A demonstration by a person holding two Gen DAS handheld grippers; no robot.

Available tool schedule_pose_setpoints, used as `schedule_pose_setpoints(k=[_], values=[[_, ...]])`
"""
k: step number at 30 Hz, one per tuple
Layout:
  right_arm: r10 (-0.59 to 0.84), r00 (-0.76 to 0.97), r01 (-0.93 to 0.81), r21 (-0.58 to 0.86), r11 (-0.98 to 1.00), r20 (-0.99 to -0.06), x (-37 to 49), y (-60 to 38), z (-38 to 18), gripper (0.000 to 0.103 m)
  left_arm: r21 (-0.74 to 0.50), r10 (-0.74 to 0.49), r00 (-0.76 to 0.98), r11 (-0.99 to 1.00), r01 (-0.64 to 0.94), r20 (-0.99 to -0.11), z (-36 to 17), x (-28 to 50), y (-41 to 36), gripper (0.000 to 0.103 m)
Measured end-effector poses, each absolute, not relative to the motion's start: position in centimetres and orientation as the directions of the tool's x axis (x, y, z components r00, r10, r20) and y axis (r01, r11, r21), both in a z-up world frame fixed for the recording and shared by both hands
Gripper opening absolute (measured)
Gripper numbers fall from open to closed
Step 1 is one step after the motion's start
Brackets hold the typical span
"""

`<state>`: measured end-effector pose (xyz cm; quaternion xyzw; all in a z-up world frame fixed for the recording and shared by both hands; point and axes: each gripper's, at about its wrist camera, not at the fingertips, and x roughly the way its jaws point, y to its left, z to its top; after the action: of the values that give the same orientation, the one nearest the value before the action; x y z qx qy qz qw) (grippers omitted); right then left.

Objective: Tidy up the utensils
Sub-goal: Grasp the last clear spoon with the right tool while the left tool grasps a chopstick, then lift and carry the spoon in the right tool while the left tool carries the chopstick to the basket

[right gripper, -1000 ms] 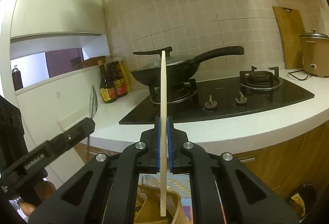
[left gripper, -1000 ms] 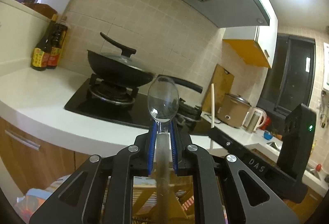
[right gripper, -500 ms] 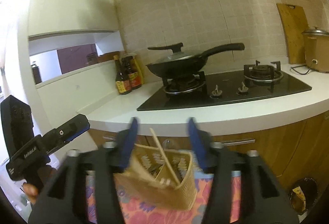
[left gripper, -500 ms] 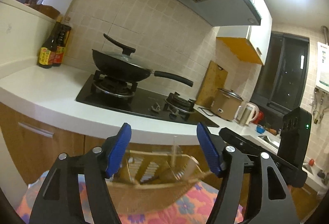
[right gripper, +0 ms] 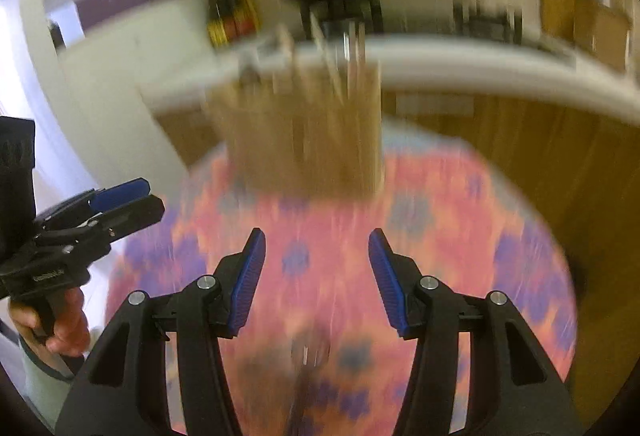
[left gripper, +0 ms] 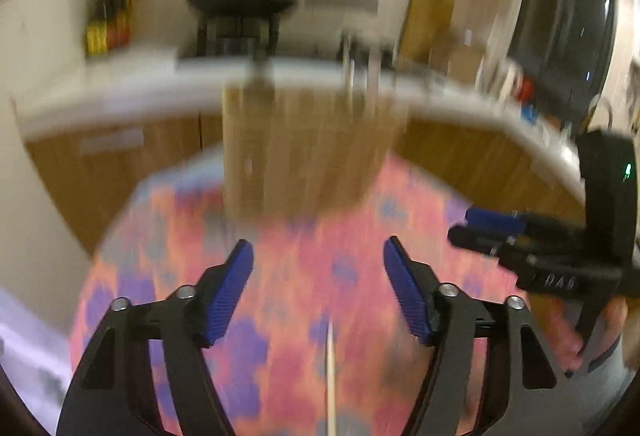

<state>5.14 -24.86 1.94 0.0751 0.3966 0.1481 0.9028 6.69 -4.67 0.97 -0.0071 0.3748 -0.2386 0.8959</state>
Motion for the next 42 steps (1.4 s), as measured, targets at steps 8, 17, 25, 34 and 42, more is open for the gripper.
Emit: schedule_pose_setpoints(k=[8,17,25,34,42], values=[[0.31,0.486,-0.151,0.271,0.951,-0.817,1.4,-22.1,-5.1,0.033,-0.212,-0.416,0.388,0.857,0.469,-0.823,-5.9,5.1,-5.2,0.036],[0.151,0.518,-0.155,0.081,0.985,-0.842,0.0,-19.4,-6.4,0.01,-0.037,-0.279,0.444,0.876,0.481,-0.852,-7.5,4.2,-7.8,0.004],[0.131,0.528,0.009,0.159,0.987,-0.839,-0.2,-25.3,-6.6,0.01,-0.093,-0.369,0.422,0.833,0.546,-0.828,-7.3,5.9,-10.7,0.004],[0.104,0.532,0.092,0.179,0.979,-0.84,-0.1,-28.4,-7.0,0.01,-0.125,-0.434,0.403,0.79,0.601,-0.806,-7.7,7.8,-12.4,0.004],[0.121,0.565,0.097,0.211,0.973,-0.816,0.4,-28.3,-6.3,0.01,-0.142,-0.446,0.422,0.802,0.581,-0.789,-6.6,7.8,-11.8,0.004]])
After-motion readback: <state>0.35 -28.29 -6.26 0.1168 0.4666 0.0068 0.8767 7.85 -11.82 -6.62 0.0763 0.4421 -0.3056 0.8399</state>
